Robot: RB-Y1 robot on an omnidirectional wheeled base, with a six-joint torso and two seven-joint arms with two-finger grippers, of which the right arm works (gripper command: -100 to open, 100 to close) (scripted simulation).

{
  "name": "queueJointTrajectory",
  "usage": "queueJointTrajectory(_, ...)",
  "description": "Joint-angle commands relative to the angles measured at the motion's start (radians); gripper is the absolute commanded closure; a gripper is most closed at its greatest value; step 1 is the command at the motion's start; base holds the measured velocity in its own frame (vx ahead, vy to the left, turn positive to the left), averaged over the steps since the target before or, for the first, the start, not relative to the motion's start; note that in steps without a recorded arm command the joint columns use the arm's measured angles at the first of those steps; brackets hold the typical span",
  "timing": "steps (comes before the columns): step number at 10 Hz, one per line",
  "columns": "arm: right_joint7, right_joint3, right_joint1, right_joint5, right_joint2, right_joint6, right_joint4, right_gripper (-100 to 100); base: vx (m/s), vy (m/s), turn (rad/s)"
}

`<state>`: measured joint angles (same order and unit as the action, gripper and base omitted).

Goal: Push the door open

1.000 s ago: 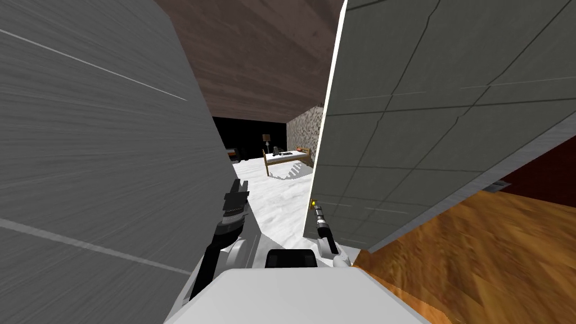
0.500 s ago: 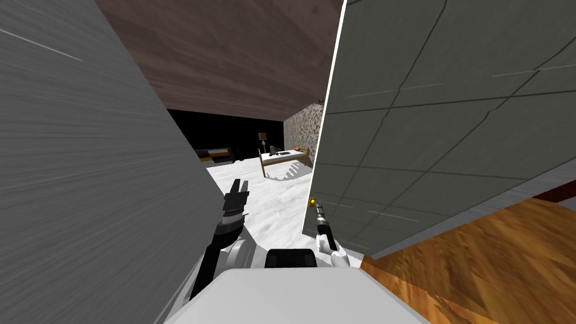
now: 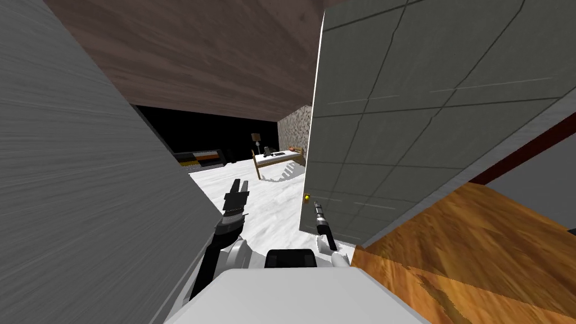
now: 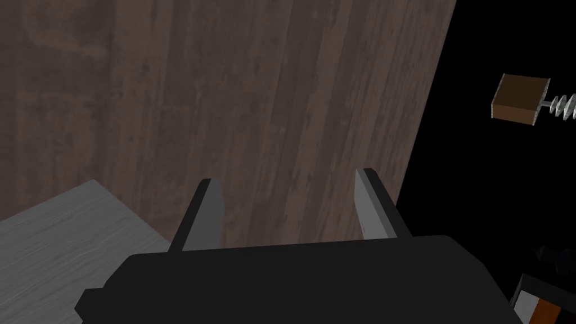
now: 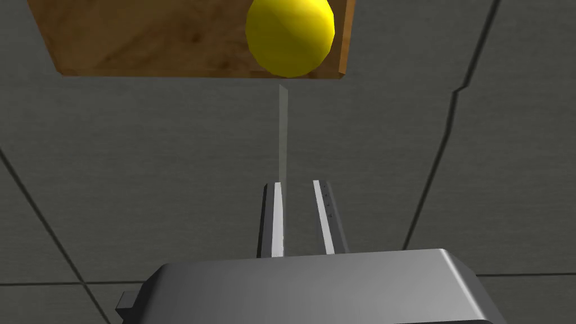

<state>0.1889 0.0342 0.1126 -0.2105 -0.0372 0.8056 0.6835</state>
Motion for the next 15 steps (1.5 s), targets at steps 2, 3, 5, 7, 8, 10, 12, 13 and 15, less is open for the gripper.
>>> queueJointTrajectory(2, 0.014, -0.053, -0.009, -0.024, -0.003, -0.003, 0.012, -100, -0.066, -0.017, -0.148)
queueJointTrajectory(3, 0.02, -0.074, -0.012, -0.034, -0.003, -0.004, 0.015, -100, -0.044, -0.01, -0.148)
queueJointTrajectory(5, 0.031, -0.118, -0.018, -0.054, 0.003, -0.005, 0.022, -100, -0.04, -0.002, -0.16)
queueJointTrajectory(7, 0.043, -0.161, -0.023, -0.073, 0.013, -0.007, 0.03, -100, -0.051, 0.0, -0.175)
queueJointTrajectory(8, 0.048, -0.181, -0.026, -0.083, 0.02, -0.007, 0.033, -100, -0.056, 0.023, -0.125)
queueJointTrajectory(10, 0.058, -0.218, -0.031, -0.1, 0.036, -0.008, 0.039, -100, -0.051, 0.026, -0.14)
queueJointTrajectory(12, 0.069, -0.261, -0.036, -0.119, 0.061, -0.01, 0.047, -100, -0.069, 0.088, -0.162)
queueJointTrajectory(13, 0.069, -0.261, -0.036, -0.119, 0.061, -0.01, 0.047, -100, -0.048, 0.064, -0.026)
queueJointTrajectory(15, 0.073, -0.256, -0.04, -0.119, 0.035, -0.019, 0.059, -100, 0.039, -0.005, 0.011)
